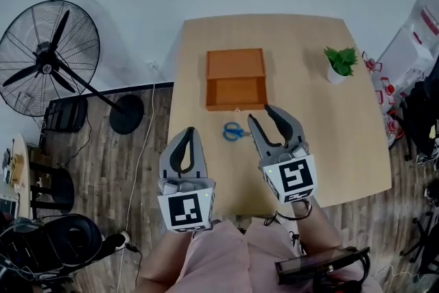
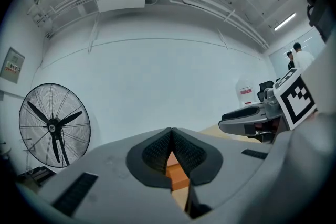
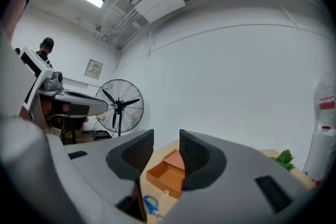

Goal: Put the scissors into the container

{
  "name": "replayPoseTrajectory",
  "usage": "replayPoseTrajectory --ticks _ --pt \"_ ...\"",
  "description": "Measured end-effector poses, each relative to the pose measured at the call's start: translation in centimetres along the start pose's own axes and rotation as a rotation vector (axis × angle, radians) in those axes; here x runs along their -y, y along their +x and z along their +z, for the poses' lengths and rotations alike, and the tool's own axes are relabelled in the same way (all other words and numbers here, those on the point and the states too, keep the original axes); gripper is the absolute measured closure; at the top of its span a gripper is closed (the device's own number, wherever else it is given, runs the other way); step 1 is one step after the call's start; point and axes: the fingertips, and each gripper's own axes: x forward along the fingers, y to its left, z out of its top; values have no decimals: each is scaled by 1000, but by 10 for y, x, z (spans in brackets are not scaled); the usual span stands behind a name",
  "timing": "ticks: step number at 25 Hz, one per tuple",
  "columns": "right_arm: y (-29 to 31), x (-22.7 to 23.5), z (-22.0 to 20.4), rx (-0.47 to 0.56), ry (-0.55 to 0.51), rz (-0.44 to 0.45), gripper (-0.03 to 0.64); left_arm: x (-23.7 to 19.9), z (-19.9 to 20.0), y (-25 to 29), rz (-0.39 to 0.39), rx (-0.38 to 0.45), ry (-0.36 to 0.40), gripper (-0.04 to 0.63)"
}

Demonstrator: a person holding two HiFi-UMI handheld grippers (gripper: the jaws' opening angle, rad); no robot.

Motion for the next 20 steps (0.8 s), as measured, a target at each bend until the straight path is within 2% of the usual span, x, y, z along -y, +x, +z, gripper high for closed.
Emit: replayPoseTrajectory --ticks 5,10,20 --pt "29 12 3 4 -3 70 463 -2 7 26 42 -9 -19 591" --pt "58 16 -16 -34 7 129 463 -9 -4 49 55 -50 -24 591" --pt "93 -13 -82 -140 -16 264 474 -32 -66 71 46 -168 -96 591"
